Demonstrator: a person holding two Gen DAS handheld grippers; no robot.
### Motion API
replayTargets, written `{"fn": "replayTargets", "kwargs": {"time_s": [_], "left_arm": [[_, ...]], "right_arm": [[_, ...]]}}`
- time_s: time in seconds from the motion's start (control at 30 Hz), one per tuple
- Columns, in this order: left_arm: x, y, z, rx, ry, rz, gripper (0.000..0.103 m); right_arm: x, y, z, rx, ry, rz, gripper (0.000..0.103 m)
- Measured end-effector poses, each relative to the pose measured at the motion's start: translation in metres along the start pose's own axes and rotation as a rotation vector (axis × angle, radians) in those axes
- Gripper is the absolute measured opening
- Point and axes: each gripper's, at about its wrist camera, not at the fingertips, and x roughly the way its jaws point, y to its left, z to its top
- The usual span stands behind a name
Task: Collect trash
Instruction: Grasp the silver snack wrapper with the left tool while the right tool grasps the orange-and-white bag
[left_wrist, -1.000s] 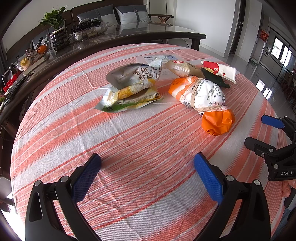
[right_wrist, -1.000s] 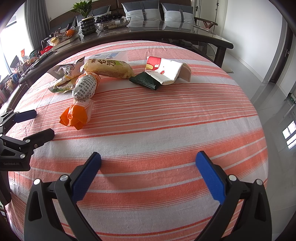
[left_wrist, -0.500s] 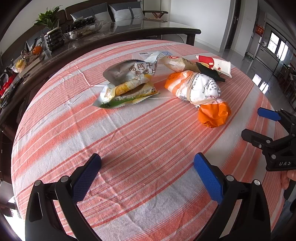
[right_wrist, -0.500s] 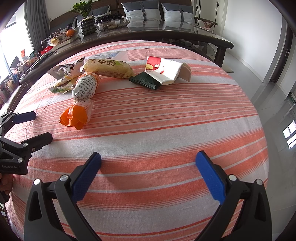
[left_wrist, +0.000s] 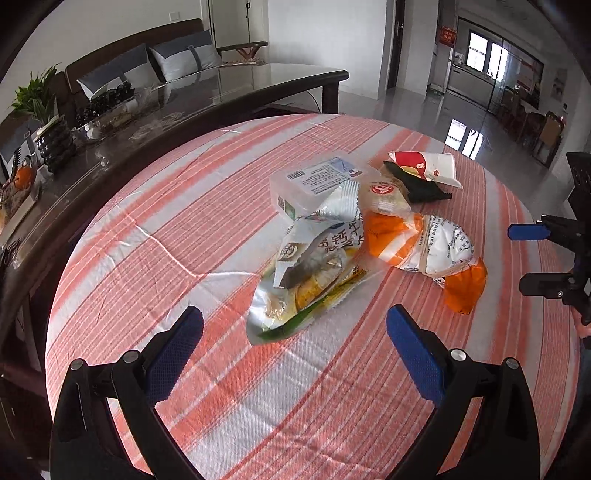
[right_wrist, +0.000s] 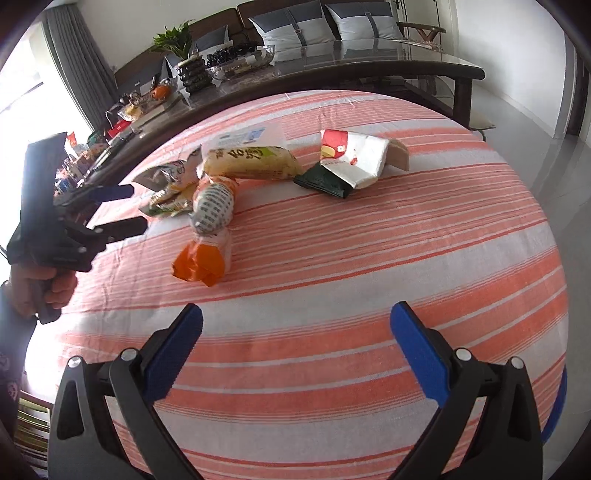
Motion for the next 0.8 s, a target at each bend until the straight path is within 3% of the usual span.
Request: {"fn": "replayTargets", "kwargs": {"time_s": [0.07, 0.17, 0.33, 0.43, 0.5, 0.53, 0.57, 0.67, 0.8], "left_arm": [[0.006, 0.007, 0.008, 0.021, 0.0, -0.041, 0.099], [0.016, 0.018, 0.015, 0.001, 0.008, -0.116, 0.098], [0.031, 0.021, 0.015, -0.003, 0.028, -0.188, 0.085], [0.038, 0.015, 0.014, 0.005, 0.045, -0.19, 0.08], [0.037, 0.012, 0.013, 0.007, 0.031, -0.177, 0.069], [0.035, 0.013, 0.012, -0.011, 0.023, -0.194, 0.061], [0.033, 0.014, 0.012, -0.042, 0.023, -0.213, 0.044], [0.023, 0.01, 0.005, -0.085, 0.019, -0.177, 0.038], [-0.003, -0.006, -0.016, -0.177, 0.018, -0.139, 0.038]], "right_arm": [[0.002, 0.012, 0.016, -0.019, 0.001, 0.05, 0.094], [0.02, 0.027, 0.036, -0.032, 0.053, 0.107, 0.076], [0.045, 0.053, 0.05, -0.118, 0.079, 0.096, 0.072], [0.059, 0.053, 0.054, -0.128, 0.095, 0.085, 0.063], [0.062, 0.052, 0.055, -0.126, 0.097, 0.078, 0.036], [0.061, 0.05, 0.054, -0.119, 0.093, 0.082, 0.033], [0.058, 0.049, 0.053, -0.11, 0.085, 0.082, 0.033], [0.039, 0.045, 0.045, -0.12, 0.061, 0.066, 0.033], [0.003, 0.037, 0.026, -0.143, 0.031, 0.036, 0.033]]}}
